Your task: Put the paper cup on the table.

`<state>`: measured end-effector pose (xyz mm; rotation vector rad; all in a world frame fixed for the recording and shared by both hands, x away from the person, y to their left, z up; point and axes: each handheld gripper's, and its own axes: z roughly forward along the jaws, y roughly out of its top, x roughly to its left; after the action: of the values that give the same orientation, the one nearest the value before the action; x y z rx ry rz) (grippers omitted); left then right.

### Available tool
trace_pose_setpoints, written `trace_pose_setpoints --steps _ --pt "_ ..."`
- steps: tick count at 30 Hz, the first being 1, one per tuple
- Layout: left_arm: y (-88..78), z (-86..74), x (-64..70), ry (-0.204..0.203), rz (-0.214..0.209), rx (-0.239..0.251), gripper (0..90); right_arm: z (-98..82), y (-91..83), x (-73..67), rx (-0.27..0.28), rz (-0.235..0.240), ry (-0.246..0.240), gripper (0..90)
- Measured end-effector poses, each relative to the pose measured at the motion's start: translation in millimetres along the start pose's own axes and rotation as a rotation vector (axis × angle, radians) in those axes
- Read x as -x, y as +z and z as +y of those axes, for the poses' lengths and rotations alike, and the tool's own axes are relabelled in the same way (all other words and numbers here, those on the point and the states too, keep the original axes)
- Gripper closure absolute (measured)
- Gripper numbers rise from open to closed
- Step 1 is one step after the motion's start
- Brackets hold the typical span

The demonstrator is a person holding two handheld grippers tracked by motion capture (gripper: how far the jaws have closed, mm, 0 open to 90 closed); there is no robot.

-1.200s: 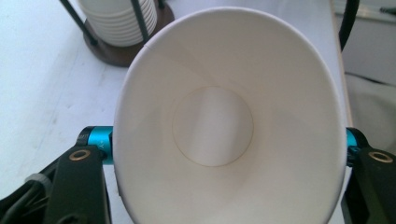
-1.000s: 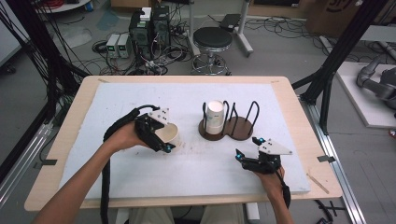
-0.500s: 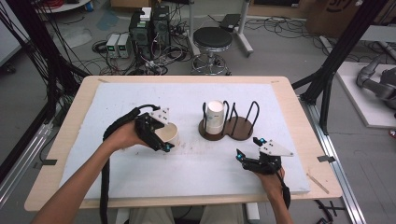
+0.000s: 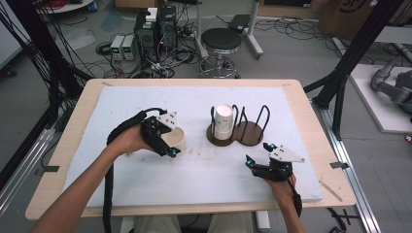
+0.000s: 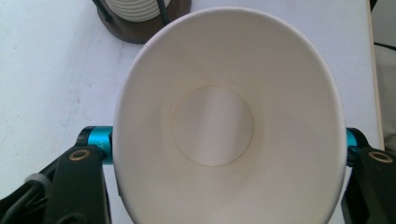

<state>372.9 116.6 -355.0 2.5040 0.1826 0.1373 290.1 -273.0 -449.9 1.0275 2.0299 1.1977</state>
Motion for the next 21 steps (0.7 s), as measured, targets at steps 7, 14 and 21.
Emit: trace_pose_setpoints --steps 7,14,21 --pt "10.4 -0.5 -6.4 -0.003 0.002 -0.033 31.2 0.0 0.3 -0.5 0.003 -0.005 -0.009 19.8" --pt "23.6 -0.4 -13.3 -0.013 0.003 -0.069 31.2 0.0 0.2 -0.7 0.001 -0.004 -0.006 19.8" --pt "33.6 0.5 -15.9 -0.018 -0.008 -0.109 31.1 -0.2 0.1 -1.0 0.003 -0.005 -0.007 19.8"
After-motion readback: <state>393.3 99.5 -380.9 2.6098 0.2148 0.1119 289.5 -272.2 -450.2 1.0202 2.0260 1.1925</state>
